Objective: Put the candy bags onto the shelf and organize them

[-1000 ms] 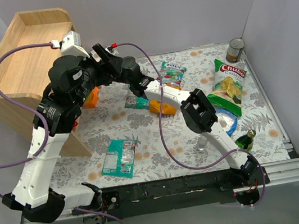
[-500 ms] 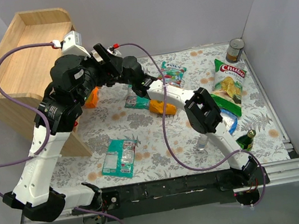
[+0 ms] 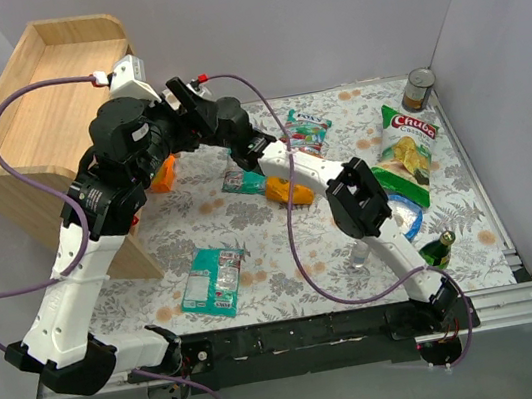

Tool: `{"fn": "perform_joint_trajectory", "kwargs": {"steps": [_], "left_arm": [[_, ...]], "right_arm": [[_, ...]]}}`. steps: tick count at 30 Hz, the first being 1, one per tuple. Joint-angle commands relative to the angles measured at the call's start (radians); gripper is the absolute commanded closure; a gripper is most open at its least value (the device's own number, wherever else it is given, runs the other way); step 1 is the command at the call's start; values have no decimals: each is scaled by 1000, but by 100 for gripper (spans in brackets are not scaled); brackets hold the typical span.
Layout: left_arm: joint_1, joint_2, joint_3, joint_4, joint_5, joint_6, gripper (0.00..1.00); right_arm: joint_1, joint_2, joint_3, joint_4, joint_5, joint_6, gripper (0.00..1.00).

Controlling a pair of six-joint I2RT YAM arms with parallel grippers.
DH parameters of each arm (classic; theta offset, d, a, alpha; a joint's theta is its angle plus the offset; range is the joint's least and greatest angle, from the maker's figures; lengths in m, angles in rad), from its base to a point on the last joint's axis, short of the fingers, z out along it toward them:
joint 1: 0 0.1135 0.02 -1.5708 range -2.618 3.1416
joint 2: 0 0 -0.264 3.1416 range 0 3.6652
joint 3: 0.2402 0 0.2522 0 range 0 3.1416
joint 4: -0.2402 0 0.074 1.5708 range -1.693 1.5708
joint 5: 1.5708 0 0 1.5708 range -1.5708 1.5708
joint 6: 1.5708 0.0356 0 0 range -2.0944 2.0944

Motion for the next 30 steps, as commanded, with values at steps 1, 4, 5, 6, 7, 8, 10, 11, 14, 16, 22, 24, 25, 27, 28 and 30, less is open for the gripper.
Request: {"fn": "perform_joint_trajectory", "kwargs": {"steps": [1,4,5,6,7,8,10,11,14,16,22,24,25,27,28,30], "left_arm": [[4,-21,-5,-8,-14,12,24],[4,-23,-7,-8,-14,13,24],[4,-24,-10,-8,-14,15,24],[2,-23,-8,-7,-14,13,25],[4,-24,-10,-7,-13,16,24],[2,-24,-14,-7,-14,16,24],[4,-26,-17,-5,-16,16,24],[2,-24,-22,-5,-19,16,24],[4,-21,-23,-2,-22,16,24],[4,-13,-22,4,-29,21,24],[4,89,88,-10,-124,76,25],[2,140,140,-17,-172,107,26],[4,170,164,-20,-202,116,26],[4,195,182,-21,-229,145,26],[4,209,190,-22,-238,151,26],[2,235,211,-25,-273,173,27]], "right_arm": [[9,49,100,35,3,12,69],[9,72,104,52,2,24,77],[8,85,107,59,-10,24,83],[9,93,115,66,-17,29,86],[8,102,124,66,-24,29,89],[9,124,135,76,-56,36,92],[9,139,160,90,-89,36,94],[9,144,160,96,-113,35,94],[9,115,114,125,-135,24,85],[8,81,37,150,-124,20,54],[-25,-89,-139,236,-57,23,29],[-52,-140,-191,276,-49,33,27],[-58,-157,-213,290,-46,35,26],[-75,-189,-232,293,-43,29,24],[-80,-191,-224,282,-50,29,24],[-94,-186,-215,274,-78,36,23]]}}
